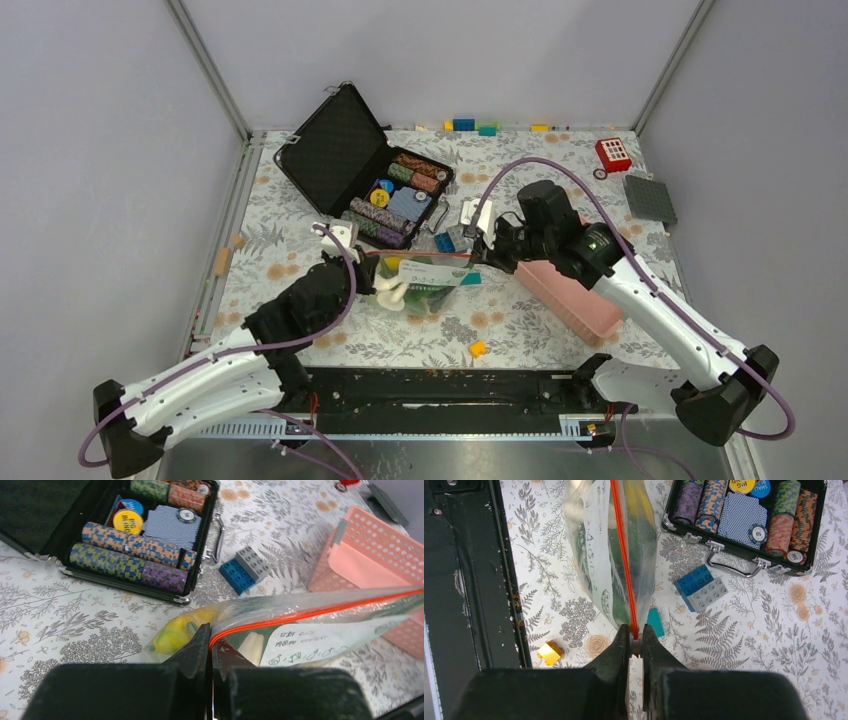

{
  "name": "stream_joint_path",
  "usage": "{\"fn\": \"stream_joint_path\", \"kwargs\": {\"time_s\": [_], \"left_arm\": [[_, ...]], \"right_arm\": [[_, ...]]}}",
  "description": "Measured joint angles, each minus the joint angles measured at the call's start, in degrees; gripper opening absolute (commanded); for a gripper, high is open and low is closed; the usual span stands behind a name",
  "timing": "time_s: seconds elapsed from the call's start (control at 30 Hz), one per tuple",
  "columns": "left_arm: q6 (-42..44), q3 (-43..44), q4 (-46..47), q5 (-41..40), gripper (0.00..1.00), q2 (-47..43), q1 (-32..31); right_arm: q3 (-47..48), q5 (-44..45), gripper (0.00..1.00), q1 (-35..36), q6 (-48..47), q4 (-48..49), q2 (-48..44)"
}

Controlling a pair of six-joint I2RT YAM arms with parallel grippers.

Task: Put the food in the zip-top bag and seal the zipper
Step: Reset both arms

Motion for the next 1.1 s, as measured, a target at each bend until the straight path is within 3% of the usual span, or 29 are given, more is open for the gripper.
{"fn": "stream_joint_path", "kwargs": {"time_s": [0.03,0.07,0.1,0.13,0.17,0.2,0.23,0.27,0.4,0.57,0.8,0.93,1.1], "left_arm": [[0.4,0.0,0.0,0.7,0.0,-0.1,0.0],[0.8,0.0,0.0,1.6,0.05,-0.4,0.1],[1.4,0.0,-0.1,2.9,0.24,-0.8,0.2],[2.1,0.0,-0.1,4.1,0.62,-1.2,0.3],[2.8,0.0,-0.3,4.9,0.89,-1.8,0.5],[3.8,0.0,-0.5,5.3,0.98,-2.5,0.9],[4.1,0.0,-0.5,5.8,0.99,-3.4,1.5],[4.0,0.0,-0.5,6.4,0.99,-4.3,2.1],[4.1,1.9,-1.8,7.7,0.99,-6.8,2.4],[2.2,9.1,-4.0,6.9,0.99,-7.2,2.4],[-3.1,19.8,-10.3,-7.6,0.99,-3.8,3.7],[-5.9,21.0,-14.1,-11.6,0.99,-1.7,11.9],[-9.8,20.9,-16.7,-7.9,0.99,1.0,26.1]], "right_arm": [[-0.2,-0.1,0.08,-0.1,0.1,0.1,-0.2],[-0.4,-0.2,0.21,-0.2,0.3,0.1,-0.6],[-0.8,-0.4,0.39,-0.4,0.6,0.1,-1.0],[-1.2,-0.6,0.61,-0.6,1.0,0.2,-1.6],[-1.8,-0.4,0.75,-0.8,1.6,0.2,-2.4],[-2.5,0.0,0.9,-1.2,2.6,0.2,-3.4],[-3.4,0.7,0.98,-1.7,3.4,0.2,-4.6],[-4.0,1.3,0.99,-2.0,4.7,0.5,-5.7],[-5.2,6.0,1.0,-2.3,13.2,4.0,-10.1],[-5.2,19.8,1.0,-2.4,27.9,9.9,-15.1],[-3.7,41.3,1.0,-4.9,43.8,8.9,-17.3],[-3.7,45.8,1.0,-13.6,49.9,5.5,-16.9],[-7.1,42.5,1.0,-28.7,56.0,4.9,-17.5]]}}
